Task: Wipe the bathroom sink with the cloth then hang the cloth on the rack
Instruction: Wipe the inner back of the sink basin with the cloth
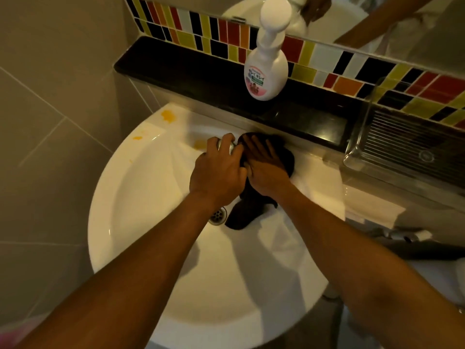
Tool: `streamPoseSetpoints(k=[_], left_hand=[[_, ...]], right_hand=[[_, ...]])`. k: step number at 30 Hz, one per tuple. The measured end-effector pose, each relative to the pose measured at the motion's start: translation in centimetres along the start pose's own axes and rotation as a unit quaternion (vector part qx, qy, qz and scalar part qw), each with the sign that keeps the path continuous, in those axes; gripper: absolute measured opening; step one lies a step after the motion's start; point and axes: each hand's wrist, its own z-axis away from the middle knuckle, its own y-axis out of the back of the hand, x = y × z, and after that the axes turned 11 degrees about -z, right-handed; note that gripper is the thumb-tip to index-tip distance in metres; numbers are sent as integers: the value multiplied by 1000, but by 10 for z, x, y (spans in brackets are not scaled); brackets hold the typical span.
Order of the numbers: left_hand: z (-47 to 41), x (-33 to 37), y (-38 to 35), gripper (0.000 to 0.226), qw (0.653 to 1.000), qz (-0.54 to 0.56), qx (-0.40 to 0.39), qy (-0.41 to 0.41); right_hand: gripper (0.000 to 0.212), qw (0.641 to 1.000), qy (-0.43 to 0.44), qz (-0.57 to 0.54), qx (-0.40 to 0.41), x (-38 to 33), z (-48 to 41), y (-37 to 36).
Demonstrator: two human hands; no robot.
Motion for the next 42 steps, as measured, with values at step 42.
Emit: streamPoseSetpoints(k=[42], left_hand=[[79,8,10,13,979,11,19,-205]], right_hand=[[20,958,-138,-248,-31,9,105,96]])
